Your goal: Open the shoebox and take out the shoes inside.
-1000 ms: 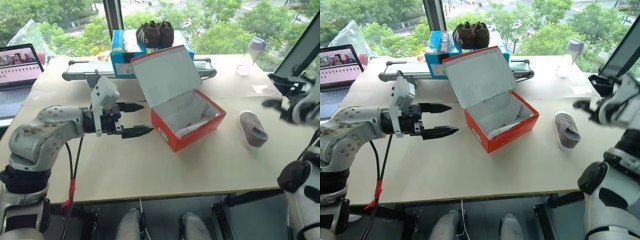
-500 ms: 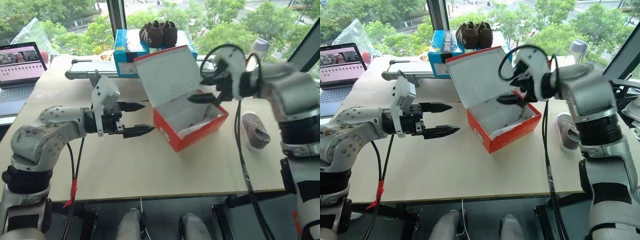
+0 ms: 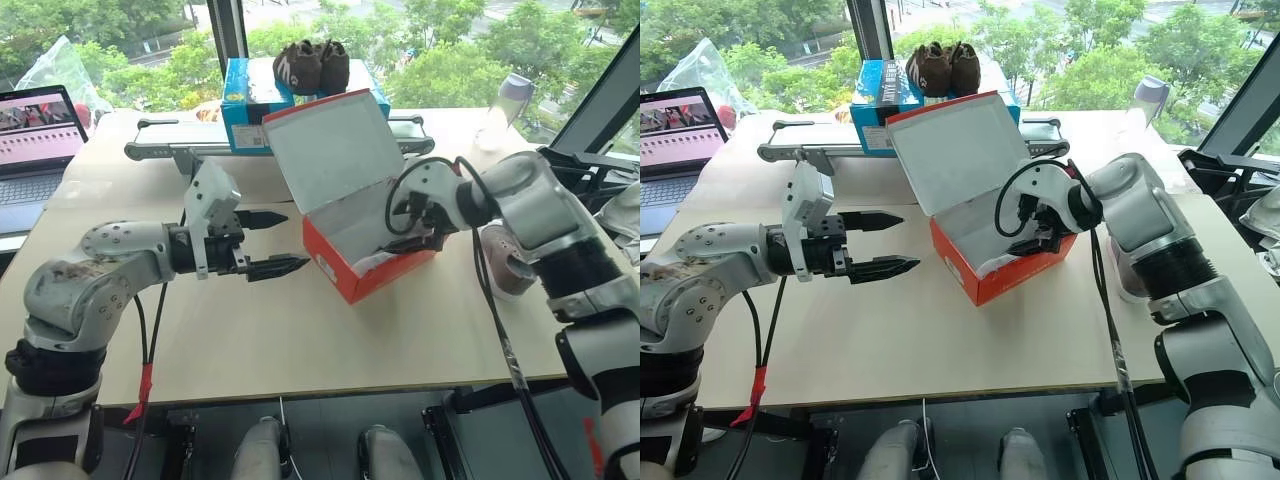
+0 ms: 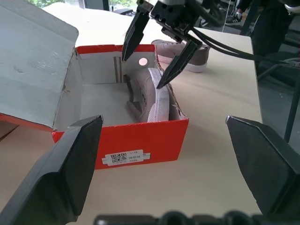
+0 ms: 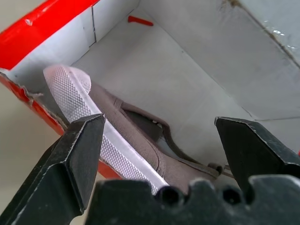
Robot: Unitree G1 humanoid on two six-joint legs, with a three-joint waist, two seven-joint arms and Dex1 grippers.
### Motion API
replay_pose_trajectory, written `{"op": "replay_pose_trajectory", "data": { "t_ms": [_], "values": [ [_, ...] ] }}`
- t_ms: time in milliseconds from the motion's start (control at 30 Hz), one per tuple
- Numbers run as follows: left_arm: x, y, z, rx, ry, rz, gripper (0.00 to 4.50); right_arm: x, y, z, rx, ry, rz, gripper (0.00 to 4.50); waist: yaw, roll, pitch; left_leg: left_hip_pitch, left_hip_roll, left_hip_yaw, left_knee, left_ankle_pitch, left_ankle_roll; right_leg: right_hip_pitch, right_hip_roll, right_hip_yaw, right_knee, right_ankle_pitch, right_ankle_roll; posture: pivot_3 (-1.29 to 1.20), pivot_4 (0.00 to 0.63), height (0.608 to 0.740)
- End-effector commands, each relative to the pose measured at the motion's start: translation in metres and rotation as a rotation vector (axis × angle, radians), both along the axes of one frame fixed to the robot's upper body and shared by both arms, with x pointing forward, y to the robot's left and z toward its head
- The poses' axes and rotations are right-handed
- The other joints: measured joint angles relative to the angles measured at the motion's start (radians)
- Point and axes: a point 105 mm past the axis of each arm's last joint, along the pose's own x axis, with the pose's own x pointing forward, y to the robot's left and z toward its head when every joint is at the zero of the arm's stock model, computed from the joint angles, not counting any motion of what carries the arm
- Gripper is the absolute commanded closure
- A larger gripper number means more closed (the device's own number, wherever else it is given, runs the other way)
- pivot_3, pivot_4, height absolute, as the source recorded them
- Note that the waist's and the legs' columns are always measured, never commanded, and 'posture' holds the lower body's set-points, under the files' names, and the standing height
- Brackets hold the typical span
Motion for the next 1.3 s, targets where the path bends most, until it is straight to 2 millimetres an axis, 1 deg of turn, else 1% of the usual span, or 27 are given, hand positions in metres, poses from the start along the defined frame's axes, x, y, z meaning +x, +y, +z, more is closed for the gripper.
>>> {"op": "replay_pose_trajectory", "data": {
  "t_ms": [33,133,200,333,633,833,867,967,1133,1300],
  "values": [
    [-0.006,0.000,0.010,-0.012,-0.049,-0.009,0.00,-0.001,-0.001,0.006,-0.056,-0.047,0.049,0.08,0.000,0.000,0.000,0.000,0.000,0.000,0.000,0.000,0.000,0.000,0.000,0.000,0.000,0.000,0.000,0.00,0.150,0.740],
    [-0.006,0.000,0.010,-0.012,-0.049,-0.005,0.00,-0.007,-0.002,0.001,-0.088,-0.014,0.090,0.08,0.001,0.000,0.000,0.000,0.000,0.000,0.000,0.000,0.000,0.000,0.000,0.000,0.000,0.000,0.000,0.00,0.150,0.740],
    [-0.006,0.000,0.009,-0.012,-0.049,-0.004,0.00,-0.008,-0.003,0.001,-0.093,-0.002,0.101,0.08,0.001,0.000,0.000,0.000,0.000,0.000,0.000,0.000,0.000,0.000,0.000,0.000,0.000,0.000,0.000,0.00,0.150,0.740],
    [-0.007,0.000,0.009,-0.013,-0.049,-0.002,0.00,-0.007,-0.007,0.003,-0.121,-0.006,0.120,0.08,0.001,0.000,0.000,0.000,0.000,0.000,0.000,0.000,-0.001,0.001,0.000,0.000,0.000,0.000,0.000,0.00,0.150,0.740],
    [-0.006,0.000,0.009,-0.018,-0.047,0.006,0.00,-0.002,-0.009,0.005,-0.143,-0.011,0.140,0.08,0.002,0.000,0.000,0.000,0.000,0.000,0.001,0.000,-0.001,0.001,0.000,0.000,0.000,0.000,0.000,0.00,0.150,0.740],
    [-0.007,0.000,0.008,-0.018,-0.046,0.007,0.00,-0.004,-0.011,0.003,-0.155,0.011,0.155,0.08,0.002,0.000,0.000,0.000,0.000,0.000,0.001,-0.001,-0.001,0.001,0.000,0.000,0.000,0.000,0.000,0.00,0.150,0.740],
    [-0.007,0.000,0.008,-0.019,-0.046,0.007,0.00,-0.004,-0.011,0.004,-0.149,0.013,0.153,0.08,0.002,0.000,0.000,0.000,0.000,0.000,0.001,-0.001,-0.001,0.001,0.000,0.000,0.000,0.000,0.000,0.00,0.150,0.740],
    [-0.007,-0.002,0.008,-0.021,-0.044,0.005,0.00,0.003,-0.010,0.014,-0.108,-0.009,0.115,0.08,0.001,0.000,0.000,0.000,0.000,0.000,0.001,-0.001,-0.001,0.001,0.000,0.000,0.000,0.000,0.000,0.00,0.150,0.740],
    [-0.007,-0.002,0.008,-0.021,-0.044,0.004,0.00,0.009,-0.013,0.023,-0.087,-0.030,0.084,0.08,0.003,0.000,0.000,0.000,0.000,0.000,0.001,0.000,-0.001,0.001,0.000,0.000,0.001,0.000,0.000,0.00,0.150,0.740],
    [-0.007,-0.002,0.008,-0.020,-0.047,0.004,0.00,0.011,-0.019,0.020,-0.107,-0.024,0.075,0.08,0.000,0.000,0.000,0.000,0.000,0.000,0.001,0.000,-0.001,0.001,0.000,0.000,0.001,0.000,0.000,0.00,0.150,0.740]
  ]
}}
